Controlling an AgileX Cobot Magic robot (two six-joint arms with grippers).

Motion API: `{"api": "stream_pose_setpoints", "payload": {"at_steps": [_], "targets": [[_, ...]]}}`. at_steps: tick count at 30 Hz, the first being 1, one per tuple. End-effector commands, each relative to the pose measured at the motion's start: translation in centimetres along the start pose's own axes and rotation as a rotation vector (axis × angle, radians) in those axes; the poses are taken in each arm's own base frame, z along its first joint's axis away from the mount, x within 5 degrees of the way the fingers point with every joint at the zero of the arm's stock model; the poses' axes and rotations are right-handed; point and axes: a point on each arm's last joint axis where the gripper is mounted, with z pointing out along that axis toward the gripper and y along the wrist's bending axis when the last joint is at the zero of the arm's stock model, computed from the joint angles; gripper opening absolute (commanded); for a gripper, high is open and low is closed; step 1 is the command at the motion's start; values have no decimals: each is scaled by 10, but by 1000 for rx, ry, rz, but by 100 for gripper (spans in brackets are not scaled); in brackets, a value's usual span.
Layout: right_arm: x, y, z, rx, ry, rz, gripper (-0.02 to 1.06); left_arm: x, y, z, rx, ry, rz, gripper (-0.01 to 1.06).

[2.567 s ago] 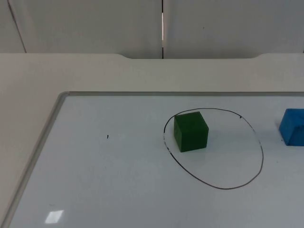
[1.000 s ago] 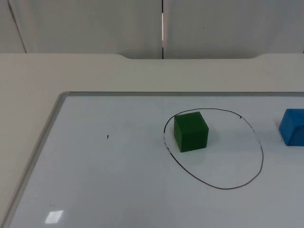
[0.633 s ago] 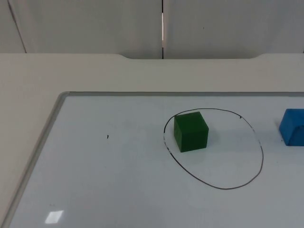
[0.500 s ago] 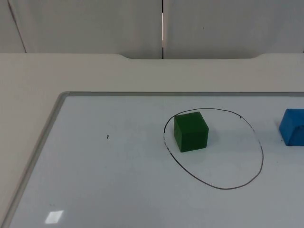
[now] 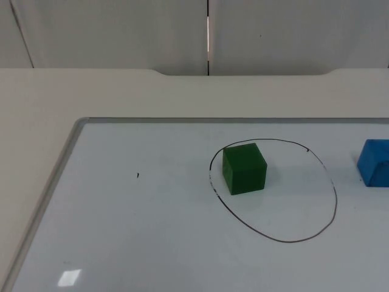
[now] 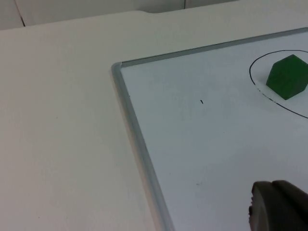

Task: Push the two cubes into the marked area.

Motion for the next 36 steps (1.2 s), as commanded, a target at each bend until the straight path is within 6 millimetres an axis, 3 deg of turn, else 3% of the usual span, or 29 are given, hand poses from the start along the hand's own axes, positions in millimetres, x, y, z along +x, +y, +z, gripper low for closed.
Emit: {"api": "stream_pose_setpoints", "payload": {"at_steps": [1, 14, 23, 25, 27, 31, 32, 36], "targets": [[-1, 0, -1, 6, -13, 2, 105, 1, 0, 0, -2, -4, -8, 0], [-8, 0, -7, 6, -65, 28, 105, 1, 0, 0, -4, -4, -1, 0], [-58, -9, 5, 95, 10, 98, 100, 1, 0, 0, -4, -4, 4, 0], [-79, -9, 18, 96, 50, 101, 91, 1, 0, 0, -4, -4, 6, 0], [-86, -9, 21, 92, 60, 103, 86, 1, 0, 0, -4, -4, 6, 0], [-113, -10, 44, 98, 138, 137, 61, 1, 0, 0, -4, -4, 6, 0], [-113, -10, 44, 98, 138, 137, 61, 1, 0, 0, -4, -4, 6, 0], [-131, -10, 67, 99, 195, 127, 35, 1, 0, 0, -4, -4, 6, 0]]}}
